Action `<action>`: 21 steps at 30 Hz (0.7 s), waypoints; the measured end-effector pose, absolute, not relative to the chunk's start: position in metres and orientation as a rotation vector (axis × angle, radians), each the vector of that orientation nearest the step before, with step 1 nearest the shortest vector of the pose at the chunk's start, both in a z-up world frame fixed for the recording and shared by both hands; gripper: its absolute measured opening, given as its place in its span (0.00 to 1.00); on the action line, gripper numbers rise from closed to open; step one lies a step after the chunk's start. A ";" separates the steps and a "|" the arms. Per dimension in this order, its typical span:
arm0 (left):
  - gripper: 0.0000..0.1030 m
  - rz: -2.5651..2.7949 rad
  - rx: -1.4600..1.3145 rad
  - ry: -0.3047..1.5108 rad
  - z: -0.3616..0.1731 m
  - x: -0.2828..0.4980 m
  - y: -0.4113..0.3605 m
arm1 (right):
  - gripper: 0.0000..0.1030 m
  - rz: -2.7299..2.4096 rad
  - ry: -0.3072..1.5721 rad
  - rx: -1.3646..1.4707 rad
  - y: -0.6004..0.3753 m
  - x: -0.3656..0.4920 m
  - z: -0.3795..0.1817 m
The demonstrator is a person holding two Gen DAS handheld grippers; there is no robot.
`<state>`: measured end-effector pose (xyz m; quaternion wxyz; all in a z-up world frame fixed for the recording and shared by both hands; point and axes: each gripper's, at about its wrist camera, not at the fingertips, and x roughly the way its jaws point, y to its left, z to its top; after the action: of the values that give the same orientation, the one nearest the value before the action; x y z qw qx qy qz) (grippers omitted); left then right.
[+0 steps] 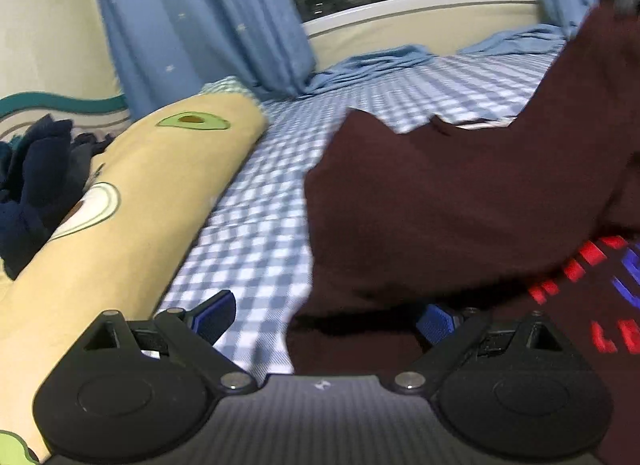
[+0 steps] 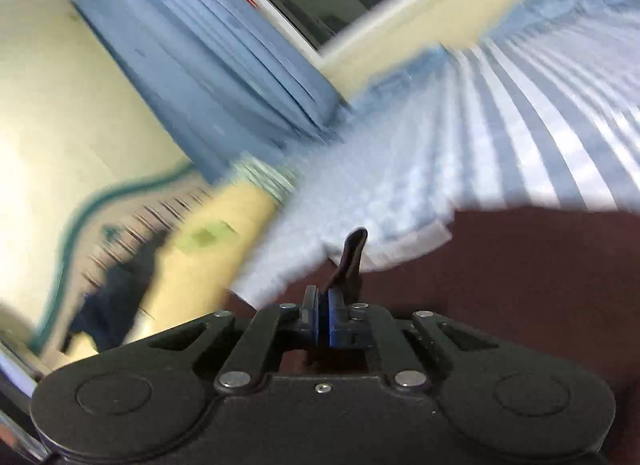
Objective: Fold small clothes
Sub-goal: 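Fold the held sleeve and side across the chest, then release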
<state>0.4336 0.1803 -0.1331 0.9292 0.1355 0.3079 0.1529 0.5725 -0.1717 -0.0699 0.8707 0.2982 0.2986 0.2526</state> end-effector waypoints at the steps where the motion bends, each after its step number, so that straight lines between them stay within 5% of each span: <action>1: 0.94 0.331 0.276 0.616 -0.131 0.435 0.181 | 0.03 0.540 0.583 0.636 -0.174 0.573 -0.053; 6: 0.94 0.454 0.246 0.607 -0.126 0.433 0.196 | 0.00 0.524 0.465 0.664 -0.210 0.573 -0.008; 14: 0.94 0.468 0.245 0.688 -0.135 0.415 0.213 | 0.01 0.299 0.847 0.601 -0.251 0.541 -0.134; 16: 0.94 0.466 0.251 0.698 -0.132 0.409 0.213 | 0.14 0.239 0.906 0.582 -0.251 0.531 -0.157; 21: 0.93 0.428 0.265 0.662 -0.110 0.376 0.204 | 0.27 0.243 0.862 0.647 -0.273 0.498 -0.154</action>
<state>0.3758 0.2038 -0.1097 0.9149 0.1285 0.3214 0.2078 0.4976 -0.2733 -0.1543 0.8513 0.3073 0.4093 0.1152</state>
